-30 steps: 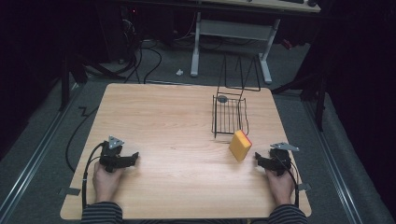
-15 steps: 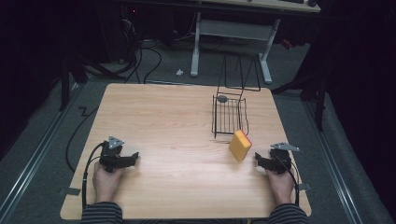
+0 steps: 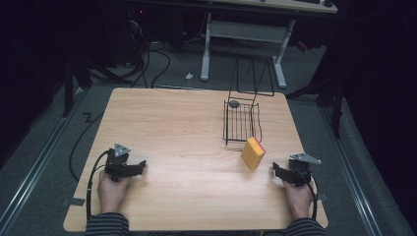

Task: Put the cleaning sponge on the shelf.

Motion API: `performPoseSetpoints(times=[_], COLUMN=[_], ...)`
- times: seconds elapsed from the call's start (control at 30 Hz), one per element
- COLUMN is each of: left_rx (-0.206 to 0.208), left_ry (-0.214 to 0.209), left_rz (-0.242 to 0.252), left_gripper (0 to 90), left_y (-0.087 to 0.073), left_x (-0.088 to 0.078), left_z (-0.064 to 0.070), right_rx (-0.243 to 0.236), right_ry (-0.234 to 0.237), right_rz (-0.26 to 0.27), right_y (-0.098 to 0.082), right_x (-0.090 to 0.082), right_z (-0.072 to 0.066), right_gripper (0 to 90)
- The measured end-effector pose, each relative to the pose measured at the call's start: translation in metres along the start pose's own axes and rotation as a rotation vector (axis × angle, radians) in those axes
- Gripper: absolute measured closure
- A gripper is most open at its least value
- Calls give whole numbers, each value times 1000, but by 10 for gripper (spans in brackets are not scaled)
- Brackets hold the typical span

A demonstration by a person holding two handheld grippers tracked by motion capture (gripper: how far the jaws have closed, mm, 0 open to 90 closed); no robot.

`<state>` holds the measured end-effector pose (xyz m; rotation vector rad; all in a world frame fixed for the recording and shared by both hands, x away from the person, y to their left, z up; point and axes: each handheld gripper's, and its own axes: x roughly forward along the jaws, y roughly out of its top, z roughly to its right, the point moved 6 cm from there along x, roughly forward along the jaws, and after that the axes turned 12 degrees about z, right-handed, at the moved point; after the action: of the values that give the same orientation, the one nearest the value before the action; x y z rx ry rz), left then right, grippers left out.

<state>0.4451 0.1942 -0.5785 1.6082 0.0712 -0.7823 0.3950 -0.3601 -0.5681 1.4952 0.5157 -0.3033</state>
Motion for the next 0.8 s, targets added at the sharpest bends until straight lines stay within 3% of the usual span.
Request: performPoseSetpoints(times=[0.47, 0.73, 0.8], left_rx=[0, 0, 0], left_ry=[0, 0, 0], left_rz=[0, 0, 0], left_gripper=[169, 169, 169], left_y=[0, 0, 0], left_x=[0, 0, 0], left_z=[0, 0, 0], right_rx=[7, 4, -3], right_ry=[14, 41, 57], right_rz=[64, 100, 117], right_y=[-5, -7, -6], right_x=[-29, -46, -52], right_z=[-2, -10, -18], right_gripper=[332, 332, 331])
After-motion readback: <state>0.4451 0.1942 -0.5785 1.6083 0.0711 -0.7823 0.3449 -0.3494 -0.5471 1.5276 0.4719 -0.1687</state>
